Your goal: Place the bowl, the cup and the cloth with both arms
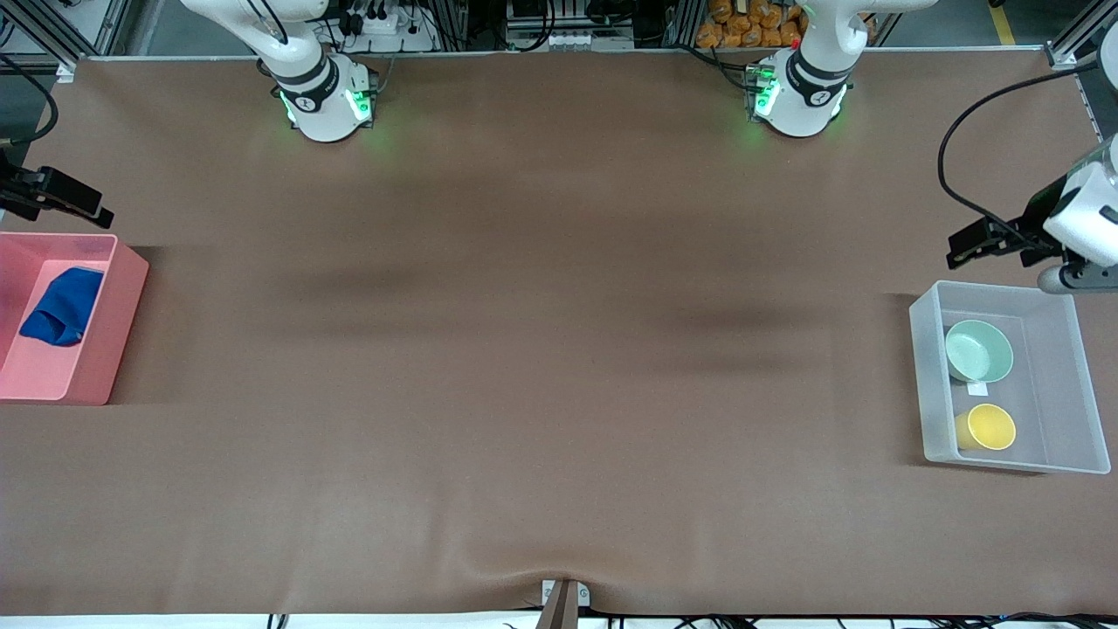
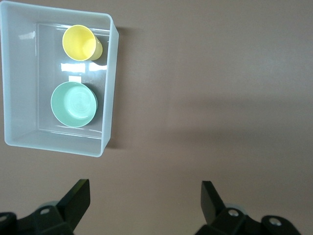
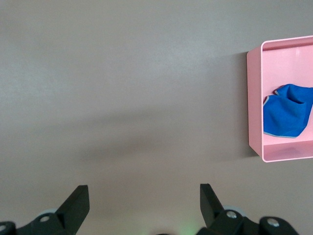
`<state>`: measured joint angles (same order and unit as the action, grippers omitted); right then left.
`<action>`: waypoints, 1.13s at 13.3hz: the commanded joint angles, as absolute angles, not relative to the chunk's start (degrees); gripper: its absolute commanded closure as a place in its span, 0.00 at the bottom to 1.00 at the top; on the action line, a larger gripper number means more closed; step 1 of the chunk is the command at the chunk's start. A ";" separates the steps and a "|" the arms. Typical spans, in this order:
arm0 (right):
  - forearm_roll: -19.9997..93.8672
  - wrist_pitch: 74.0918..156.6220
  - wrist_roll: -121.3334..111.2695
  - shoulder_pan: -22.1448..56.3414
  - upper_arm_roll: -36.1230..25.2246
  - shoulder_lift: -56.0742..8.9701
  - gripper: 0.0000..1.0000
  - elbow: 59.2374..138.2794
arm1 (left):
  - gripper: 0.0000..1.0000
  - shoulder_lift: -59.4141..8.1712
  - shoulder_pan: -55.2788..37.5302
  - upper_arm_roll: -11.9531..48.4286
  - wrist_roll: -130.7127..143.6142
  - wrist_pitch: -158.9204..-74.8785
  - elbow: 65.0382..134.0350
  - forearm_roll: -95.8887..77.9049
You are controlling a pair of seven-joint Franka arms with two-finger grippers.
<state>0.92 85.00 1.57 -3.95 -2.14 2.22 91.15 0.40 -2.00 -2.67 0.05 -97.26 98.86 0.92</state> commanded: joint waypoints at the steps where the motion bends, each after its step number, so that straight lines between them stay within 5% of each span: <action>1: 0.18 82.71 1.23 -4.40 -1.67 2.37 0.00 88.78 | 0.00 -0.95 -2.46 -3.34 -1.23 -97.03 95.03 -0.09; 15: 0.26 79.72 0.97 -4.48 -1.76 2.02 0.00 87.63 | 0.00 -0.97 -3.17 -2.64 -2.72 -95.80 92.90 -0.53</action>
<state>0.91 80.76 1.55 -3.95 -2.15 2.25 88.68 -0.51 -2.72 -2.63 -3.86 -96.81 94.03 0.29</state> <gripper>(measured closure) 0.000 0.000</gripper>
